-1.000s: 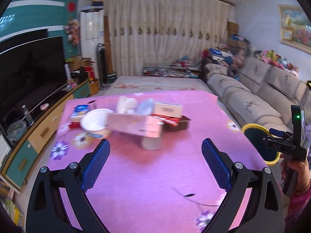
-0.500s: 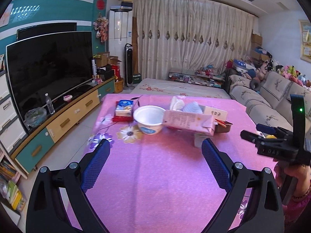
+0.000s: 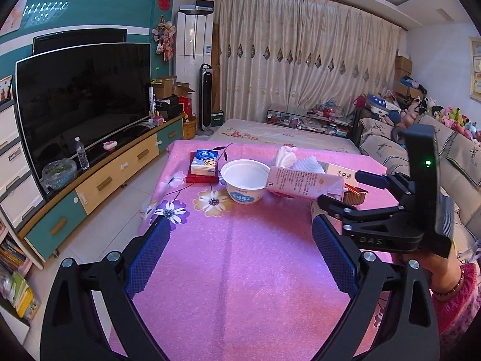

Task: Collect trash
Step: 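Move both tools back over the table toward the remaining trash, then grasp the pink strawberry milk carton with the right gripper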

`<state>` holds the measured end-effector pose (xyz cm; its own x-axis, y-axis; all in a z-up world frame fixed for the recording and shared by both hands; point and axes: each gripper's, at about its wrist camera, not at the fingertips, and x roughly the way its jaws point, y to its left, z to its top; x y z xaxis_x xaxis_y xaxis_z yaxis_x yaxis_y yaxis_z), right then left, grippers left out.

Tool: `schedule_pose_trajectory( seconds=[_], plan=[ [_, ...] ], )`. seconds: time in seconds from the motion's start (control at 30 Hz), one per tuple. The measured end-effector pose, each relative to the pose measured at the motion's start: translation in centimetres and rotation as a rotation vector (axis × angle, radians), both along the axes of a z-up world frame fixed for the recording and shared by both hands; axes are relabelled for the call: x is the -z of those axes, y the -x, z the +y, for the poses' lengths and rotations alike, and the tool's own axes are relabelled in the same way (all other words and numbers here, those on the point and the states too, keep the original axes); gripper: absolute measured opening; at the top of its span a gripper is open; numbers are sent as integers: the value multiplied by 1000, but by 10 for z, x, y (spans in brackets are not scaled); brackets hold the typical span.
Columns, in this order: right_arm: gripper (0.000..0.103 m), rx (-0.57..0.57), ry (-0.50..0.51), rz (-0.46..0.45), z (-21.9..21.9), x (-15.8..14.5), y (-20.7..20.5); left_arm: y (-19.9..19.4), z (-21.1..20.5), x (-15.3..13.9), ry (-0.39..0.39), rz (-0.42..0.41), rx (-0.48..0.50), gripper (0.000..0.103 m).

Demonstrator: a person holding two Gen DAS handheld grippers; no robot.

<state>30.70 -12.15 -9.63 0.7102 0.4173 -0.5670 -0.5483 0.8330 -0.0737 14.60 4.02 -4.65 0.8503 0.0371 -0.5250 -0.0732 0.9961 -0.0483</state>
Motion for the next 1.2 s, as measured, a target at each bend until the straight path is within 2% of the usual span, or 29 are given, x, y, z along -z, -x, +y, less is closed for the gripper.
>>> schedule_pose_trajectory(
  seconds=[0.2,0.43,0.53,0.6,0.67,0.73,0.93,1.2],
  plan=[
    [87,-17,51,-14,12,10,-14,-2,-11,1,-8,9,24,94],
    [67,-25,86,13,14,22,-24,-2,-13,0,-12,8,24,94],
    [65,-35,68,27,11,22,-22,-2,-14,0,-14,10,27,94],
    [61,-53,28,42,7,18,-17,-1,-15,0,-18,12,30,94],
    [49,-70,-14,67,2,12,-11,-1,-16,-1,-20,12,31,94],
    [46,-74,-41,82,-3,6,-5,0,-17,-1,-20,13,32,94],
    [43,-59,-141,138,-30,-8,18,-1,-20,-1,-22,16,37,94],
    [43,87,-231,102,-99,-26,47,-5,-32,3,-26,31,65,94]
  ],
)
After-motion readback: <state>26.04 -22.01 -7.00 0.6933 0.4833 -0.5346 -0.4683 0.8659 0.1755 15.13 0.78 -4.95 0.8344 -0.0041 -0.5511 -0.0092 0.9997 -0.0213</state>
